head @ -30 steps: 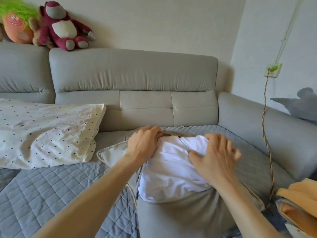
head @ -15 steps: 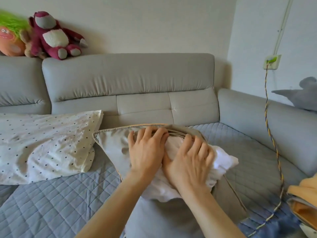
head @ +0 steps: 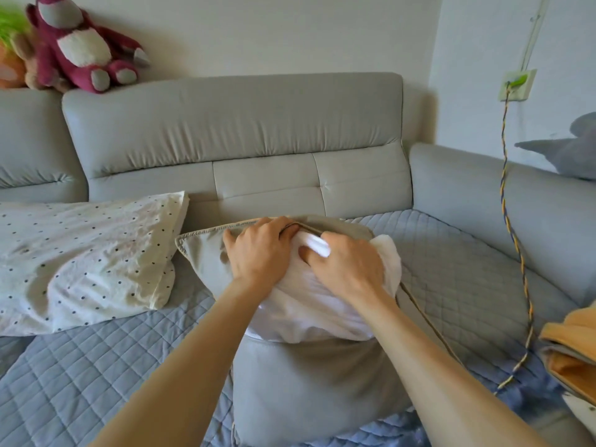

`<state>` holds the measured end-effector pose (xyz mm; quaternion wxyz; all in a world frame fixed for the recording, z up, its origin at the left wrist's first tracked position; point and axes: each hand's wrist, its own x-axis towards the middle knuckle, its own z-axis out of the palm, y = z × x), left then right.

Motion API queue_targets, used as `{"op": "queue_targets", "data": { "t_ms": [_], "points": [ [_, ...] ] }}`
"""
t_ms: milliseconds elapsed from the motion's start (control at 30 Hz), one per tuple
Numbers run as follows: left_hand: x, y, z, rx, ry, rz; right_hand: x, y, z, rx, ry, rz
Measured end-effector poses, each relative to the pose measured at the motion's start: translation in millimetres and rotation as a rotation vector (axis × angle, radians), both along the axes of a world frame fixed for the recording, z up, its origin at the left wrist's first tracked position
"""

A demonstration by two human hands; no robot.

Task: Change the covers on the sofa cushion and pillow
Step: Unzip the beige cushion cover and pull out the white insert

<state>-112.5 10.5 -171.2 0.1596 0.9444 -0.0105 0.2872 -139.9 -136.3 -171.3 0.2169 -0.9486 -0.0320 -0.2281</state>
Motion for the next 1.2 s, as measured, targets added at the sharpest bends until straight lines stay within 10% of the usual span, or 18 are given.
{"op": "queue_targets", "data": {
  "t_ms": [300, 600, 833, 1200],
  "points": [
    [19, 48, 0, -0.075, 0.266, -0.113, -72, -34, -49, 0.186, -0.583, 0.384],
    [5, 12, 36, -0.224, 0.401, -0.191, -62, -83, -8, 0.249, -0.173, -0.191],
    [-9, -27, 93, -0.081, 0.281, -0.176, -72, -29, 84, -0.015, 0.122, 0.115],
    [-51, 39, 37, -0.421, 0.02, -0.259, -30, 15, 5, 0.033, -0.468, 0.292]
  ]
}}
